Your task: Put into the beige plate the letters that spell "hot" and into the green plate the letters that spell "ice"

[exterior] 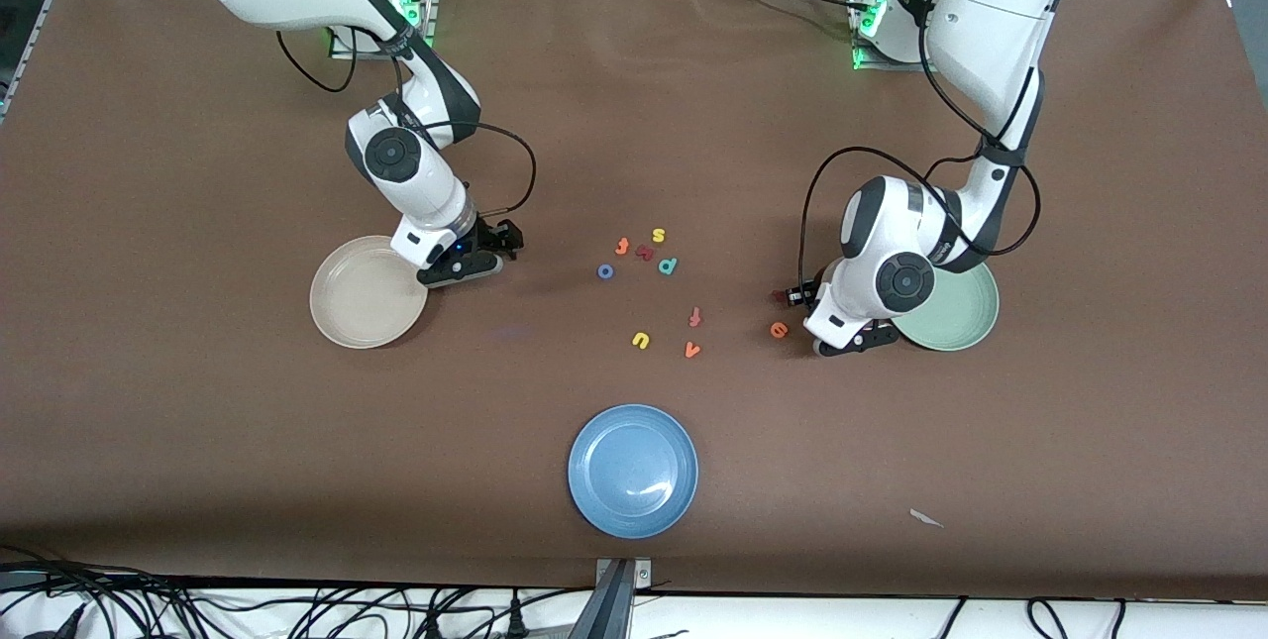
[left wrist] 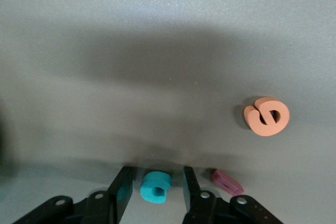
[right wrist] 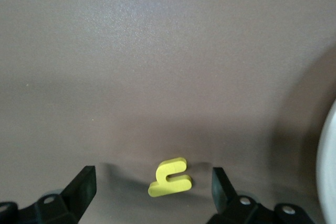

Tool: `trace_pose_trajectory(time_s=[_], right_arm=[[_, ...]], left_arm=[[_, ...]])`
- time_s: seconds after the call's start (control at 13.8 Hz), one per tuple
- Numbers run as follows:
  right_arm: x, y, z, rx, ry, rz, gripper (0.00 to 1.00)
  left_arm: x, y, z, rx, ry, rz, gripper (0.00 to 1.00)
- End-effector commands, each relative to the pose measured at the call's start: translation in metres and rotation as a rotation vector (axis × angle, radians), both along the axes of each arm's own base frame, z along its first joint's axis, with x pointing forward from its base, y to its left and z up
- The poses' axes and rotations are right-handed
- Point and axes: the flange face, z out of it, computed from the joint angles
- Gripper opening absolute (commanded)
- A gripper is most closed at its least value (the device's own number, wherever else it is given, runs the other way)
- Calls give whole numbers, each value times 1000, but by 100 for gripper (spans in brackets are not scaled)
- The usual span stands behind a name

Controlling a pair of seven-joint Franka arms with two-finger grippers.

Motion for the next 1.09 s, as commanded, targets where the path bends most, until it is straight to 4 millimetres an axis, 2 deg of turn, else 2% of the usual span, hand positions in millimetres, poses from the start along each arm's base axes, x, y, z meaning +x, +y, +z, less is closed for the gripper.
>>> trace_pose_trajectory(time_s=[0.0,0.22,0.36,0.44,0.58,0.65,0.87,1.02], right_arm=[[-4,-1,-3,4,-13,28,91],[-5,-2,-3,2,-13,29,84],[-5,-1,-3,3,-14,31,81],[-5,-2,-3,2,-14,30,81],[-5,-1,-3,-2,-17,40,76],[-5,-1,-3,-2,-18,41,74],[-6,-1,-3,-8,-21,55,54],[-6,-2,-4,-11,-23,59,46]], left_arm=[[-7,1,-7,-7,2,18,24],[-8,1,-7,-6,3,21,8],[-7,0,-5,-7,2,18,4],[-4,1,0,-11,-4,16,4],[6,9,32,-25,-45,18,4],[11,21,52,-27,-45,29,4],[23,77,120,-77,-33,-17,4],[22,126,142,-108,-1,-42,4]])
